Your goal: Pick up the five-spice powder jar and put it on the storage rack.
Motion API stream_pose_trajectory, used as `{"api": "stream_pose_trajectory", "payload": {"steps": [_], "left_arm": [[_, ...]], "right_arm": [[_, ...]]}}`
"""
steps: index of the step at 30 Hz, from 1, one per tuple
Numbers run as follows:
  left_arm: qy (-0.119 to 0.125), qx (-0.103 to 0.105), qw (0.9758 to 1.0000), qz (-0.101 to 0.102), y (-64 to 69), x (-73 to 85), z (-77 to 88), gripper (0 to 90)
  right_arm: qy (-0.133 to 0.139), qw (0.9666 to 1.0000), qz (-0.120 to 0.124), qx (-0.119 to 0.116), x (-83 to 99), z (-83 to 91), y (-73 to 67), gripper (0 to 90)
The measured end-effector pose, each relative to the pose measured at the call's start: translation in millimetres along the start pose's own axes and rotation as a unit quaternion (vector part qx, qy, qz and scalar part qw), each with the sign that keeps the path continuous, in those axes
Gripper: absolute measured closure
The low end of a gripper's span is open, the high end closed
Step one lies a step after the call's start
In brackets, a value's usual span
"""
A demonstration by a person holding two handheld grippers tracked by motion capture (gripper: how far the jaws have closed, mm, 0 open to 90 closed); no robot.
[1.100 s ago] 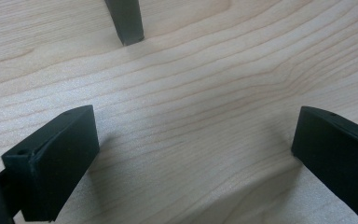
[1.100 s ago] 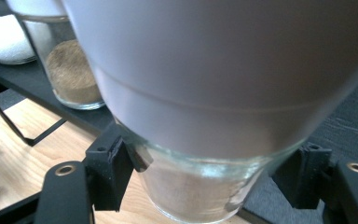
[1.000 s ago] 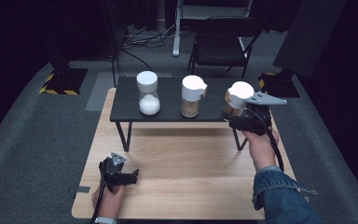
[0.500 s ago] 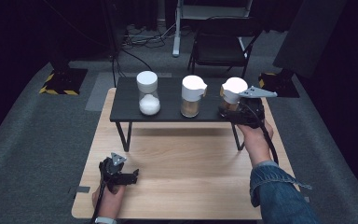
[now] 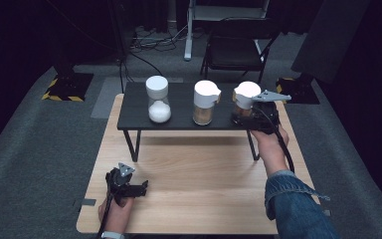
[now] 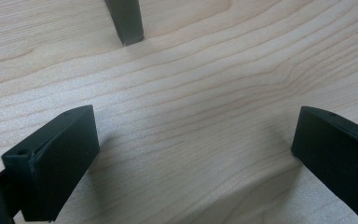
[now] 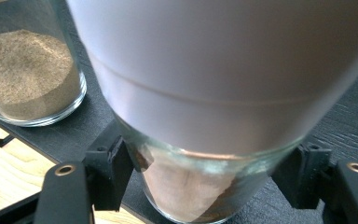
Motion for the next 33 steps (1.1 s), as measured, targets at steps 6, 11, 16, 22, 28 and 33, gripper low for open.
{"api": "stream_pose_trajectory", "payload": {"steps": [6,11,16,22,28,33], "left_arm": [[0.000,0.000,1.0000,0.000,0.0,0.0,0.0,0.3],[0.000,0.000,1.0000,0.000,0.0,0.0,0.0,0.3],[0.000,0.001,1.0000,0.000,-0.1,0.0,-0.1,0.3],[0.000,0.000,1.0000,0.000,0.0,0.0,0.0,0.3],[0.000,0.000,1.0000,0.000,0.0,0.0,0.0,0.3],[0.000,0.000,1.0000,-0.001,-0.1,0.0,-0.1,0.3]], "right_arm": [[0.008,0.9998,-0.014,-0.011,2.5,0.7,5.7,24.6],[0.007,0.9999,-0.009,-0.009,1.4,2.3,6.7,12.7],[0.021,0.9997,-0.007,-0.011,4.8,6.2,6.1,5.3],[0.021,0.9998,0.000,-0.002,9.1,14.2,2.0,2.3],[0.023,0.9997,-0.004,-0.011,18.0,22.0,1.6,1.7],[0.027,0.9996,-0.004,-0.008,27.0,29.4,-0.4,1.7]]}}
Point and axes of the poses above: each handheld gripper's, and its own axes: z roughly backward along the jaws, x roughly out of its underside, y roughly to its right, the point moved 6 cm from there along -z, roughly forward along the jaws, and after that the axes turned 11 degrees about z, right-handed, at the moved point
